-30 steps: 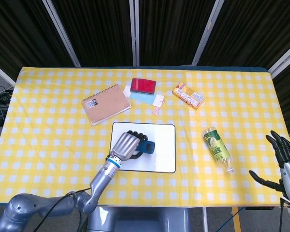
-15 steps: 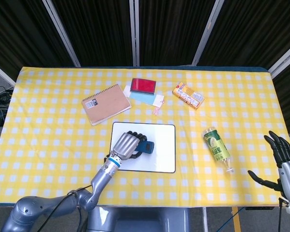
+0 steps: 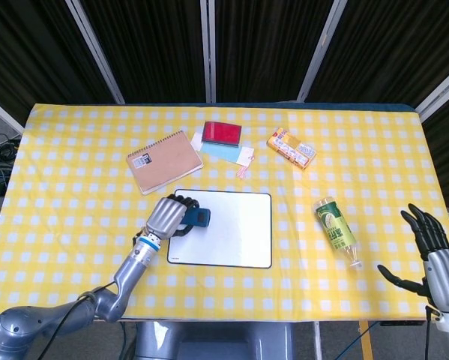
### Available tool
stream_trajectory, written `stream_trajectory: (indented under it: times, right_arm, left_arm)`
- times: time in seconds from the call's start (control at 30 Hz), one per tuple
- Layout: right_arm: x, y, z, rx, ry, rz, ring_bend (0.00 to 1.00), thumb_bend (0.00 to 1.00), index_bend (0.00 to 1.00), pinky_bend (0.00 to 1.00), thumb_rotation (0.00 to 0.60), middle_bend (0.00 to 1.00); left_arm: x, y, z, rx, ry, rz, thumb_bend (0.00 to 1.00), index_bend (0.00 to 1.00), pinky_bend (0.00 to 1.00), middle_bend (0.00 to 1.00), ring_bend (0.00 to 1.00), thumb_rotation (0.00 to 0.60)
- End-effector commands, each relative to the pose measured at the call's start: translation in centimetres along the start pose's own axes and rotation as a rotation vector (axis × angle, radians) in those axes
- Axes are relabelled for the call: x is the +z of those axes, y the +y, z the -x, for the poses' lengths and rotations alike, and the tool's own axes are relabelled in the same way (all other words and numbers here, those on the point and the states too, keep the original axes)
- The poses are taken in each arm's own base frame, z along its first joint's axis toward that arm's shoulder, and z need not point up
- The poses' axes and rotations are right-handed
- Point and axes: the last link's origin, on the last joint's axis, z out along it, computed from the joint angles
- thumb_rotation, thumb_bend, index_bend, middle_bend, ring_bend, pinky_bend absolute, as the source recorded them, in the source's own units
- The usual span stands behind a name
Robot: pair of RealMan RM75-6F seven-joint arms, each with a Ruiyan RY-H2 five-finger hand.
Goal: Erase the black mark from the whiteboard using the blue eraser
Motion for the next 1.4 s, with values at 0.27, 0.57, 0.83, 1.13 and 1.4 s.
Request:
stream_trajectory:
  times: [0.27,0.57,0.83,1.13,1.4]
  right_arm:
    - [0.1,0.1,-0.2,0.014,0.007,0.003,0.0,0.05,0.0,0.0,0.6,0.0]
    - [0.0,0.4,-0.6,0.023,0.022,0.006,0.0,0.05,0.0,0.0,0.6,0.0]
    - [-0.3,0.3,-0.4,0.006,0.011,0.005,0.0,0.05,0.0,0.0,0.6,0.0]
    - [-0.2,0.2,-0.1,-0.006,0.009,0.007,0.0,0.05,0.0,0.0,0.6,0.0]
    - [0.0,0.1,0.2,-0.003,0.004,0.002,0.0,0.05,0.0,0.0,0.6,0.0]
  left_arm:
    - [1.0,2.6,0.4,-0.035,-0.005,0.04,0.59,0.85,0.53,0.52,0.51,0.6]
    - [1.7,5.4,1.3,-0.05,-0.013,0.08,0.59,0.85,0.53,0.52,0.51,0.6]
    - [2.5,4.7,1.3,-0.03,0.012,0.064,0.59,0.85,0.53,0.52,0.51,0.6]
    - [1.2,0.7,1.3,-0.04,-0.005,0.001,0.59,0.85,0.53,0.52,0.51,0.6]
    - [1.0,1.8,0.7,-0.088,0.014,0.031,0.6,0.85,0.53,0.52,0.51,0.6]
